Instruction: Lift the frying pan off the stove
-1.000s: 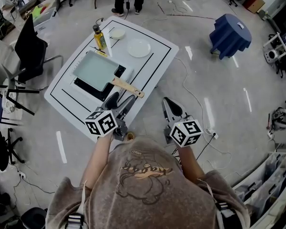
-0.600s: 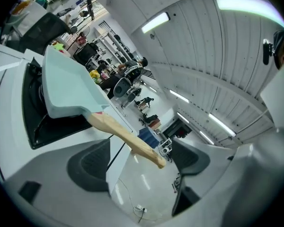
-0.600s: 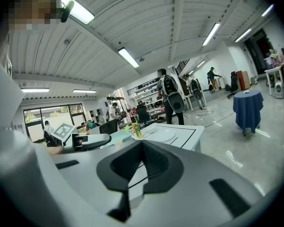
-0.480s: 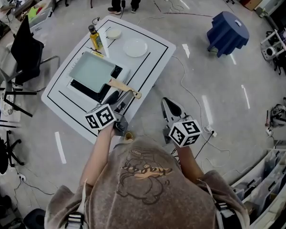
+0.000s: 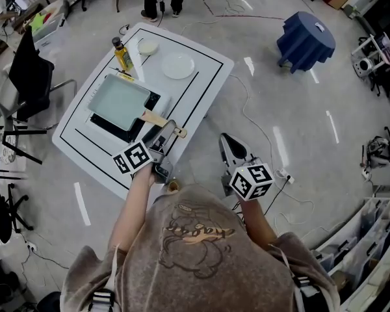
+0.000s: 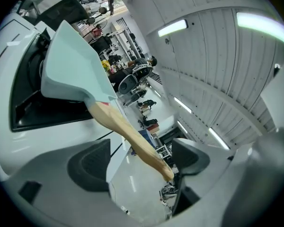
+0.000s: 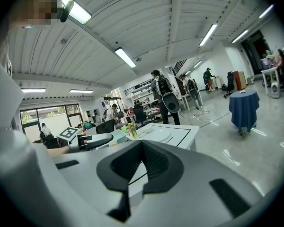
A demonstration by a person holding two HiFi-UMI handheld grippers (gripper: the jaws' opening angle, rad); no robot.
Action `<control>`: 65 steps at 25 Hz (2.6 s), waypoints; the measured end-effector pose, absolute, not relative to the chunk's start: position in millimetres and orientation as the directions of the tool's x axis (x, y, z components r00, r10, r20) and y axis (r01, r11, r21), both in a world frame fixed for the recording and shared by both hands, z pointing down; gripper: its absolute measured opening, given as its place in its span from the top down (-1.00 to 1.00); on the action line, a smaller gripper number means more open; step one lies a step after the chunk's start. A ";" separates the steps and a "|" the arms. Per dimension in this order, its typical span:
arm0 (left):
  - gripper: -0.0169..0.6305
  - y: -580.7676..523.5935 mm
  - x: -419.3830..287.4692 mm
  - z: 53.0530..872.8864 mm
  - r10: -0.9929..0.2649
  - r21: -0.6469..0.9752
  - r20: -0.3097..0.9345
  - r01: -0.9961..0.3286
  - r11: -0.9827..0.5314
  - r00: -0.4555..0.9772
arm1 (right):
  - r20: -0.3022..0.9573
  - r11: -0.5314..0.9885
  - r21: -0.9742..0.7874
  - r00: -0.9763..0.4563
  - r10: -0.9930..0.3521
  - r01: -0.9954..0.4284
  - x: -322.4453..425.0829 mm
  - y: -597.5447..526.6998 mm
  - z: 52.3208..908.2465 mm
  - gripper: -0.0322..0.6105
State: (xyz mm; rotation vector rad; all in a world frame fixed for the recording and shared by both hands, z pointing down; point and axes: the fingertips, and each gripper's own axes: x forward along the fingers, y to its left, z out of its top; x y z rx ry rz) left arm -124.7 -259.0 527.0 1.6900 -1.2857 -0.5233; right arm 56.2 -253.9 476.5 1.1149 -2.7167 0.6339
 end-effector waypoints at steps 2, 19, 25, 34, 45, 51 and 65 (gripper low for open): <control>-0.27 -261.3 -124.5 529.4 -0.912 0.861 0.187 -0.508 -0.027 0.365 | 0.280 0.636 -0.329 -0.715 -0.640 -0.698 57.3 -255.0 476.8 0.90; -0.22 -282.1 -123.9 540.5 -0.914 0.900 0.173 -0.436 -0.004 0.367 | 0.312 0.619 -0.329 -0.701 -0.641 -0.713 63.3 -259.5 483.9 0.90; 0.04 -289.8 -122.0 538.6 -0.914 0.912 0.154 -0.410 -0.014 0.375 | 0.314 0.607 -0.326 -0.688 -0.654 -0.725 69.7 -261.4 484.2 0.90; 0.33 -296.3 -118.3 532.3 -0.914 0.920 0.115 -0.389 -0.050 0.389 | 0.321 0.600 -0.326 -0.683 -0.657 -0.731 74.5 -260.4 487.3 0.90; 0.49 -295.2 -118.3 530.1 -0.907 0.922 0.117 -0.384 -0.052 0.404 | 0.322 0.608 -0.327 -0.690 -0.648 -0.724 72.5 -256.8 486.6 0.90; 0.54 -289.2 -114.7 530.7 -0.887 0.934 0.125 -0.355 -0.046 0.445 | 0.329 0.606 -0.328 -0.689 -0.646 -0.725 75.5 -253.0 487.9 0.90; 0.54 -275.5 -106.1 505.4 -0.841 0.927 0.081 -0.351 -0.134 0.534 | 0.330 0.612 -0.329 -0.695 -0.639 -0.719 70.1 -243.8 489.6 0.90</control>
